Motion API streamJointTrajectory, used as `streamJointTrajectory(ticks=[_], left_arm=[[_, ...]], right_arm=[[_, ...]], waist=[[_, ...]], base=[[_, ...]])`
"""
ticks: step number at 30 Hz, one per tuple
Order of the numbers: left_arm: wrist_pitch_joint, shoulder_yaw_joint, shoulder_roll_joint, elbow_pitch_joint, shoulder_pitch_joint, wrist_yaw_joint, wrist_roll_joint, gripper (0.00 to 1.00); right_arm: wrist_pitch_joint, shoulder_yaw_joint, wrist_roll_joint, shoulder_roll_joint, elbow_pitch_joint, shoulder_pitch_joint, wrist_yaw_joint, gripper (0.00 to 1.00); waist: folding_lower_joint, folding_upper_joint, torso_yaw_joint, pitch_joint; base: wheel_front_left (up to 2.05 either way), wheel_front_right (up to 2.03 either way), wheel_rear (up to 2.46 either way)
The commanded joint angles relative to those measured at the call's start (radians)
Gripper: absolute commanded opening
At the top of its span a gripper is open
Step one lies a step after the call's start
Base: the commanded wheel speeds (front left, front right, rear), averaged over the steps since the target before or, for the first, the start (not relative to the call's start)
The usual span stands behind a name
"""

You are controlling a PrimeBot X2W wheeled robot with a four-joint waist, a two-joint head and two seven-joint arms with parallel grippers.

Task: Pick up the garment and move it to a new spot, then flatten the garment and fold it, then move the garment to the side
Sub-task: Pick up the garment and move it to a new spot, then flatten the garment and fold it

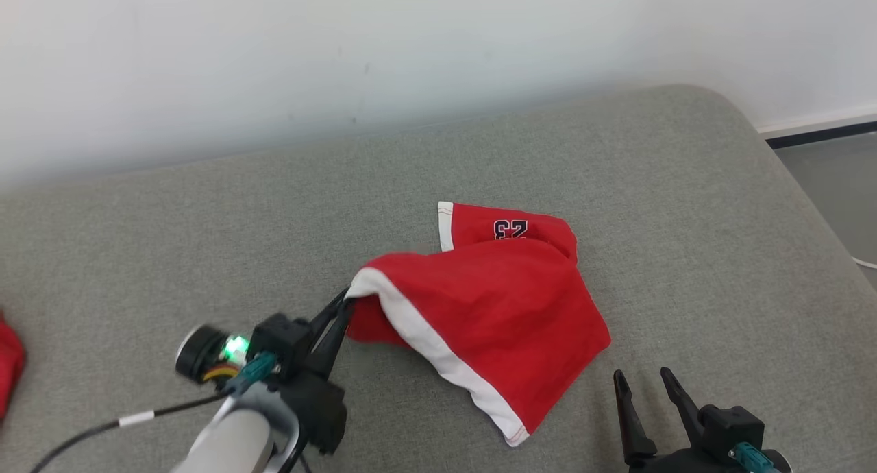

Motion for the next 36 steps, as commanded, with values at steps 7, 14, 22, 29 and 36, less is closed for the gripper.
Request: streamJointTrajectory(ticks=[7,14,22,29,36], left_arm=[[-0.004,0.159,-0.020,-0.021,0.189,0.060,0.041,1.00],[-0.004,0.340,-0.063,-0.119,0.363,0.115,0.098,1.00],[-0.004,0.547,-0.131,-0.199,0.517,0.143,0.145,1.00],[-0.004,0.674,-0.187,-0.230,0.627,0.109,0.198,1.00],[-0.004,0.721,-0.220,-0.217,0.659,0.067,0.239,1.00]], right_arm=[[0.000,0.015,0.004,0.002,-0.006,0.016,0.003,1.00],[0.000,0.032,0.010,0.008,-0.018,0.025,0.003,1.00],[0.000,0.063,0.018,0.012,-0.028,0.033,0.003,1.00],[0.000,0.104,0.020,0.014,-0.023,0.045,0.003,1.00],[0.000,0.186,0.011,0.012,0.022,0.062,0.003,1.00]], waist=[[0.0000,0.0000,0.011,-0.032],[0.0000,0.0000,0.018,-0.050],[0.0000,0.0000,0.045,-0.058],[0.0000,0.0000,0.093,-0.069],[0.0000,0.0000,0.144,-0.068]], base=[[0.00,0.00,0.00],[0.00,0.00,0.00],[0.00,0.00,0.00],[0.00,0.00,0.00],[0.00,0.00,0.00]])
